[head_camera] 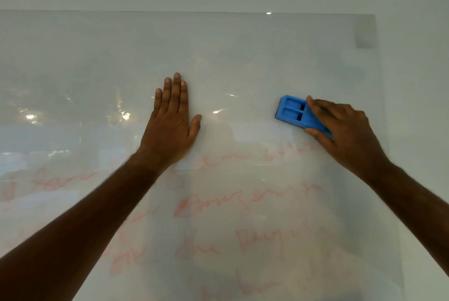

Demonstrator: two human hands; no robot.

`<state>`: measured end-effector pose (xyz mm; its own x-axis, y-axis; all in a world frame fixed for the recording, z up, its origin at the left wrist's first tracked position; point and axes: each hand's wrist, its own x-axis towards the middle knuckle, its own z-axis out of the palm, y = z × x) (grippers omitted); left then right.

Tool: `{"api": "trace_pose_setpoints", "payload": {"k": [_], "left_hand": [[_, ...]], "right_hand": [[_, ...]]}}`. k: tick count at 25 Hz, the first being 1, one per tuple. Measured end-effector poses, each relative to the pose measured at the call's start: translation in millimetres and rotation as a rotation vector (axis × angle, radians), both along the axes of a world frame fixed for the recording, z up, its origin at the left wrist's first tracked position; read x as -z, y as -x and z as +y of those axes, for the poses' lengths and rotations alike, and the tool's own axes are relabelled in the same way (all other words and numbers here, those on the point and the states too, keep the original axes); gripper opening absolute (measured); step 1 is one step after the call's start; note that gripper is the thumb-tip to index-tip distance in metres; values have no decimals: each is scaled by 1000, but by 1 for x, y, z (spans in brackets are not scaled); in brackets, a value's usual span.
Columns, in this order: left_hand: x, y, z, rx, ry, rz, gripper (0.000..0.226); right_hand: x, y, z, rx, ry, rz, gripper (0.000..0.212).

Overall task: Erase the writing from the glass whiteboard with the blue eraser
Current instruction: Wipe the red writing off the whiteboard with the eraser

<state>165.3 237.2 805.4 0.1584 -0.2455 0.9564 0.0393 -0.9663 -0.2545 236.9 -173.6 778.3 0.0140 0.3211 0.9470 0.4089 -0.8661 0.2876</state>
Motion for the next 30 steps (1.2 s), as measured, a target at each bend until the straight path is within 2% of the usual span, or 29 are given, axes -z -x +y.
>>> {"api": "trace_pose_setpoints", "payload": {"k": [4, 8, 10, 15, 19, 22, 24, 27, 30], "left_hand": [[1, 2, -1, 9, -16, -5, 81], [2, 1, -1, -11, -21, -9, 82], [2, 1, -1, -13, -28, -25, 82], [3, -1, 1, -14, -41, -47, 80], [4, -1, 3, -3, -52, -59, 80], [4, -2, 4, 5, -58, -64, 80], [4, -2, 4, -4, -63, -73, 80], [4, -2, 2, -9, -68, -81, 79], [4, -3, 3, -14, -68, -76, 80]], "right_hand": [[-27, -3, -17, -37, -137, 40, 64], [-66, -3, -1, -115, -334, 120, 63], [-71, 0, 16, -139, -333, 104, 62], [-19, 7, 38, -117, -124, 45, 64], [24, 3, 18, -70, -97, 80, 66], [34, -2, -16, -56, -166, 94, 67], [30, -3, -28, -73, -282, 129, 66], [10, -3, -21, -121, -492, 201, 65], [2, 5, 4, -176, -506, 198, 66]]}}
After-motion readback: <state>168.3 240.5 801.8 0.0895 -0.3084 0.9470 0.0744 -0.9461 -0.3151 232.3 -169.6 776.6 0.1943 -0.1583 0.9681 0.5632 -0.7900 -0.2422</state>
